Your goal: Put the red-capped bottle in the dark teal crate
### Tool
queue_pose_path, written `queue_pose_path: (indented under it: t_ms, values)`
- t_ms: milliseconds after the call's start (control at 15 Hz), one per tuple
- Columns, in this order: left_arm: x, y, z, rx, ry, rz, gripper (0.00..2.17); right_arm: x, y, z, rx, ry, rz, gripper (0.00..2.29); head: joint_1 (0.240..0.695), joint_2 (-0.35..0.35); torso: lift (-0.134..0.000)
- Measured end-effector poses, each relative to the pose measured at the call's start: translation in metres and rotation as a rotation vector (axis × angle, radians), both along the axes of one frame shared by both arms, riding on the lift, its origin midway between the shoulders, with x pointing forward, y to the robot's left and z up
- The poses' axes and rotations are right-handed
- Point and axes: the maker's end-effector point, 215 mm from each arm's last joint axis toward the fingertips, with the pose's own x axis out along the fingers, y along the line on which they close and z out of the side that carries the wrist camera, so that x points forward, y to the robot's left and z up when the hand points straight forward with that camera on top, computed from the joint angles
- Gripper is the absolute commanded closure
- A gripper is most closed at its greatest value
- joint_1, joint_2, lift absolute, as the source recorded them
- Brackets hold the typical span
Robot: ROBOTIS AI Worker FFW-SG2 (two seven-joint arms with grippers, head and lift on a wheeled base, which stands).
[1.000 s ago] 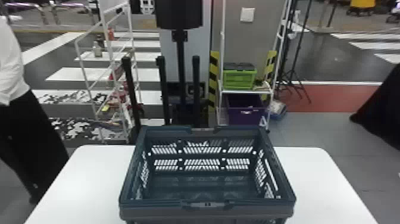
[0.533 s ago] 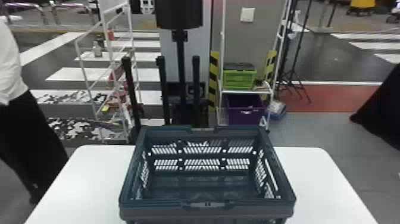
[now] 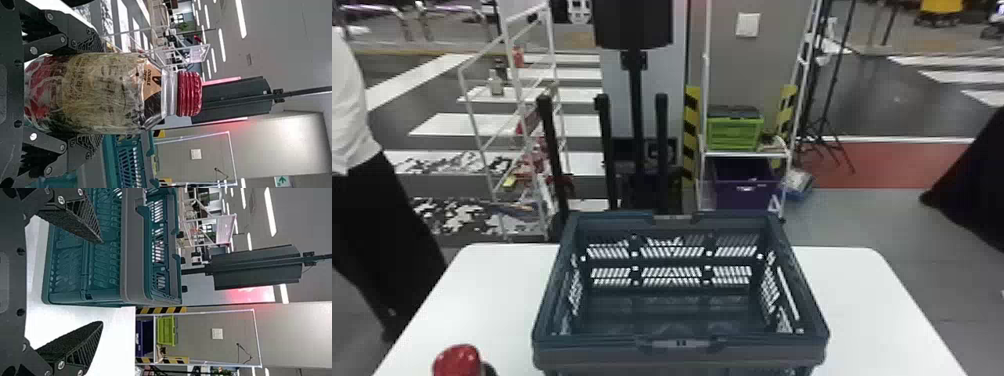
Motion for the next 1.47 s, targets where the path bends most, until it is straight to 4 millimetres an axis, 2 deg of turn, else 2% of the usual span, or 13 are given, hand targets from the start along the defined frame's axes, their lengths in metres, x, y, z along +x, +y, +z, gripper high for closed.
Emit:
queue_pose_path:
  t_ms: [133,333,467,600,800,1000,1200,1467]
  values:
    - [0.028,0.019,0.027,0.044,0.04,0.02,1.85,0.0,-0.001,0.0,0.0,0.001,-0.002,0.15,0.499,0.0,0.0]
    - [0.065,0.038,0.052,0.071,0.157,0.051,1.85,0.0,-0.002,0.0,0.0,0.001,-0.002,0.15,0.499,0.0,0.0]
    - [0.087,0.033,0.067,0.048,0.238,0.007,1.85,-0.001,-0.002,0.001,0.001,0.0,-0.003,0.15,0.499,0.0,0.0]
    - [0.105,0.026,0.068,0.031,0.335,-0.041,1.85,-0.001,-0.003,0.002,0.001,-0.001,-0.006,0.15,0.499,0.0,0.0]
    - [0.141,-0.012,0.057,0.042,0.477,-0.196,1.85,-0.001,-0.007,0.003,-0.002,-0.005,-0.016,0.15,0.499,0.0,0.0]
    - [0.18,-0.068,0.043,0.061,0.586,-0.383,1.85,-0.001,-0.009,0.002,-0.001,-0.002,-0.021,0.15,0.499,0.0,0.0]
    - [0.211,-0.115,0.017,0.137,0.698,-0.499,1.85,-0.002,-0.01,0.001,0.0,0.0,-0.024,0.15,0.499,0.0,0.0]
    - [0.237,-0.154,-0.03,0.212,0.875,-0.629,1.85,-0.002,-0.013,0.001,0.0,0.001,-0.029,0.15,0.499,0.0,0.0]
